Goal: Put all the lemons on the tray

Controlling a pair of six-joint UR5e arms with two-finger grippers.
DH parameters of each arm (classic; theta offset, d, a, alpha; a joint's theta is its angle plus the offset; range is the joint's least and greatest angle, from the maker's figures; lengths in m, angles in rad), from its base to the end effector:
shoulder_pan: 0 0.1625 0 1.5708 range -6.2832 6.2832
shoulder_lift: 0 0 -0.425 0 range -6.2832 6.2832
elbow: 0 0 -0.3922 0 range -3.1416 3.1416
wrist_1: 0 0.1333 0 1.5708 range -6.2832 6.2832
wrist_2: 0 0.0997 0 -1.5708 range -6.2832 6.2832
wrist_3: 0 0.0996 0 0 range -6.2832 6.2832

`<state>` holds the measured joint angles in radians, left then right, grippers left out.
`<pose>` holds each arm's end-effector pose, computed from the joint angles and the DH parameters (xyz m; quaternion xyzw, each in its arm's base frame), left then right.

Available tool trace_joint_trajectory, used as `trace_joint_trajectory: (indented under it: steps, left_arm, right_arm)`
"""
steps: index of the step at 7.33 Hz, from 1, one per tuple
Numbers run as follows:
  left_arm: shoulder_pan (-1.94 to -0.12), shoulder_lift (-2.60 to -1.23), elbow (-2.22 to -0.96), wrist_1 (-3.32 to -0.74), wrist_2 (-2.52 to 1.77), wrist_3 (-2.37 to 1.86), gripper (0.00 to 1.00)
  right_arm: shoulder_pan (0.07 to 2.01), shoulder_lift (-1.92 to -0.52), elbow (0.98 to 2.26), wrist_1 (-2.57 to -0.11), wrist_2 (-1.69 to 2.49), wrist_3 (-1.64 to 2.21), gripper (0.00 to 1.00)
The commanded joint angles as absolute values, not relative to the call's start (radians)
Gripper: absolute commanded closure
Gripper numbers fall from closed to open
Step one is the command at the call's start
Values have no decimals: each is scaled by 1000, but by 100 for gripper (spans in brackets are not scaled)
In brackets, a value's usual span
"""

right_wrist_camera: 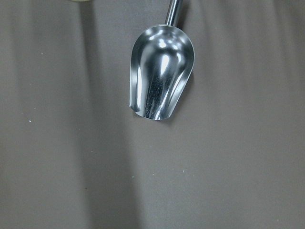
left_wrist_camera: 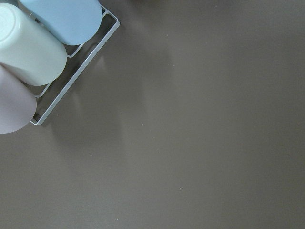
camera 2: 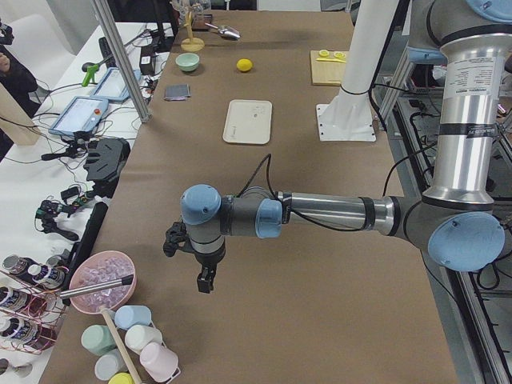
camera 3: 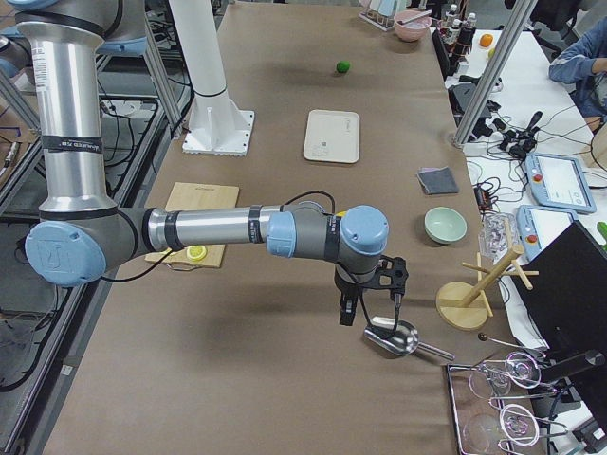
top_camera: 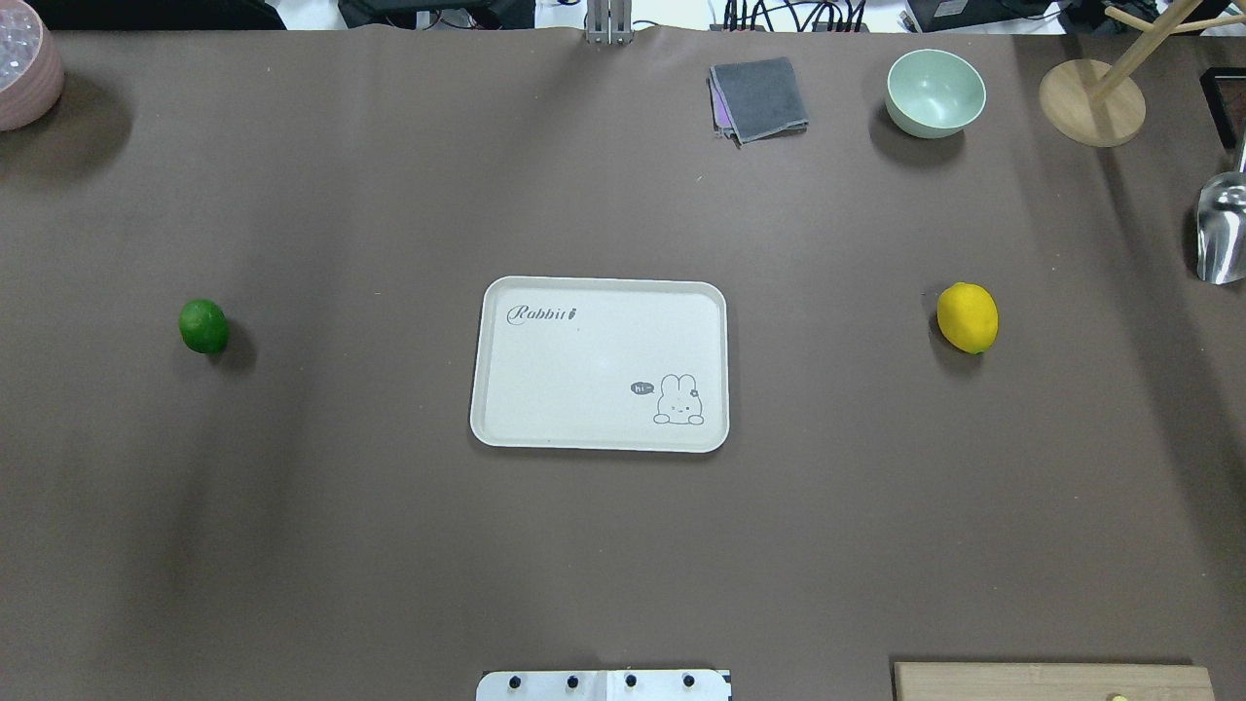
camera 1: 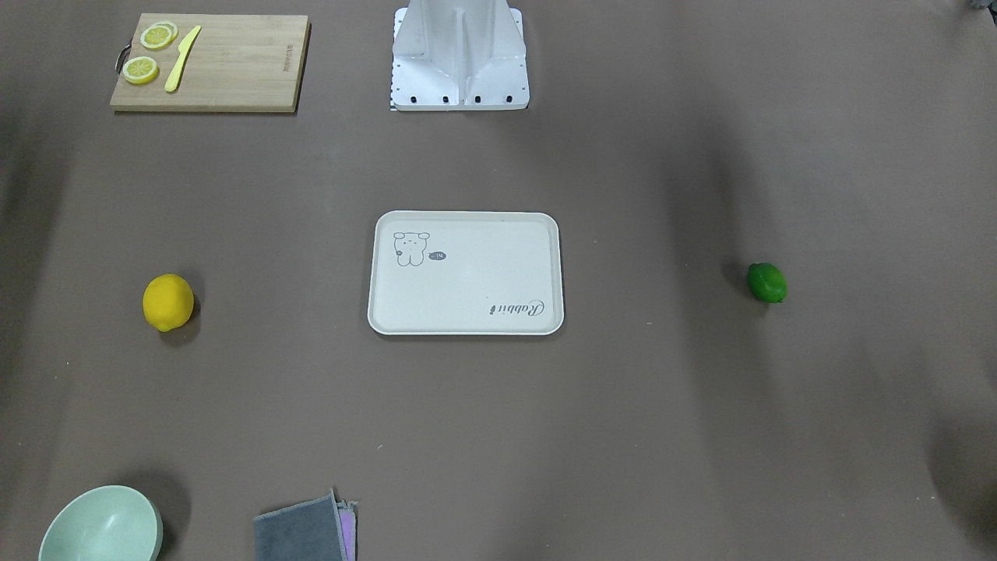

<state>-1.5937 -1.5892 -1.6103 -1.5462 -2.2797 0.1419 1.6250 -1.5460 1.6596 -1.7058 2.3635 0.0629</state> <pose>-0.0799 -0.4998 0.6370 0.0441 0.3446 0.0615 0.9357 0.0893 -0.4943 0.6149 -0.0116 -0.3860 0.0581 0.9206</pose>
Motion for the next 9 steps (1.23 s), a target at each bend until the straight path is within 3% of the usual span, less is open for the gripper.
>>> trace_joint_trajectory:
  steps: [1,9]
  left_arm:
    - [-1597,-1588,-1614,-1552,-2286,143,2]
    - [-1598,-1589,-1629,-1557,-2275,88,2]
  right_arm:
    - [1631,-1555,1666,-1697,2364,61,0]
    - [1495,-1503,1672,-1692,2408,165,0]
